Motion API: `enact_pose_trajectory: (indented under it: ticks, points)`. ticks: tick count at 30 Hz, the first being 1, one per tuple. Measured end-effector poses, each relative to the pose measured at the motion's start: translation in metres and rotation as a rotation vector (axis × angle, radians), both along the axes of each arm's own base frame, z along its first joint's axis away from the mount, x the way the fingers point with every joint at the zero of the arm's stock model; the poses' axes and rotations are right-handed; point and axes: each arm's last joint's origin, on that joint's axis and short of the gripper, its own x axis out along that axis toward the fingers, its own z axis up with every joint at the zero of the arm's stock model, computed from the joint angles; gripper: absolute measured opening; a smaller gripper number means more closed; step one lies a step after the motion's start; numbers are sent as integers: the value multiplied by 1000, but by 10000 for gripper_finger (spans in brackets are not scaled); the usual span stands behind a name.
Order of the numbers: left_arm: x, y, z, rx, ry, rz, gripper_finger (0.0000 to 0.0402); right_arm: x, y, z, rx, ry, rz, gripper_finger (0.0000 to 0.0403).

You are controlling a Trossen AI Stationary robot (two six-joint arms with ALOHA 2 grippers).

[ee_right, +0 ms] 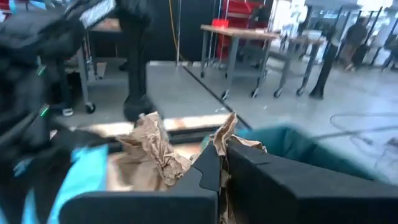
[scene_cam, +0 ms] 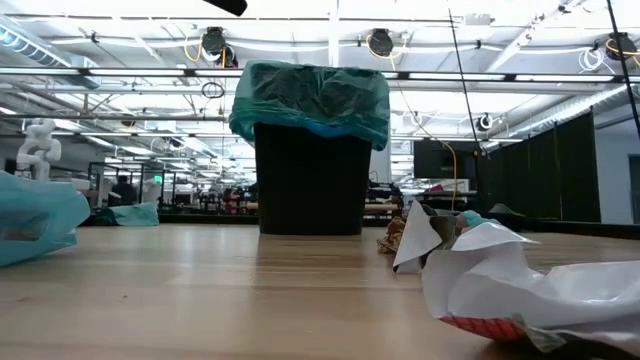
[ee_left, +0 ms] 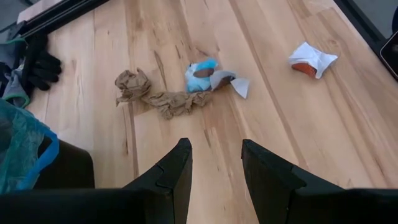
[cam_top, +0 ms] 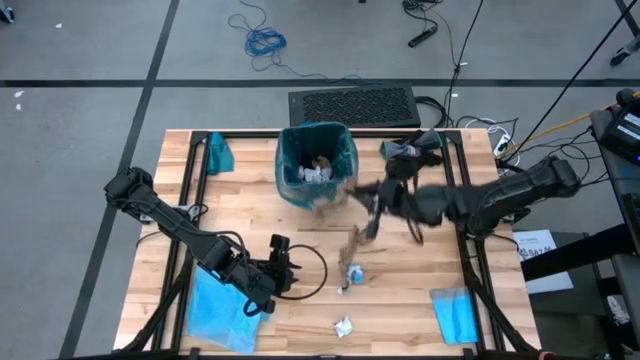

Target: Place trash/remove bag and relplace

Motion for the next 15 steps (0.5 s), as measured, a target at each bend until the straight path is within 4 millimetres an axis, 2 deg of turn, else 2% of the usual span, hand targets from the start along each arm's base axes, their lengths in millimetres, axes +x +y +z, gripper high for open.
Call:
enact_pose_trajectory:
  ticks: [4, 6, 12, 15]
  points:
    - [2, 1, 1, -4, -13, 0, 136, 12, -35, 21, -3, -6, 7, 0]
    - [2, 0, 2, -8, -20, 0, 136, 20, -53, 21, 6, 20, -21, 0]
    - [2, 1, 2, -8, -19, 1, 136, 41, -103, 4, 76, 63, -128, 2]
    - [2, 1, 1, -6, -16, 1, 136, 47, -117, -5, 96, 76, -164, 20]
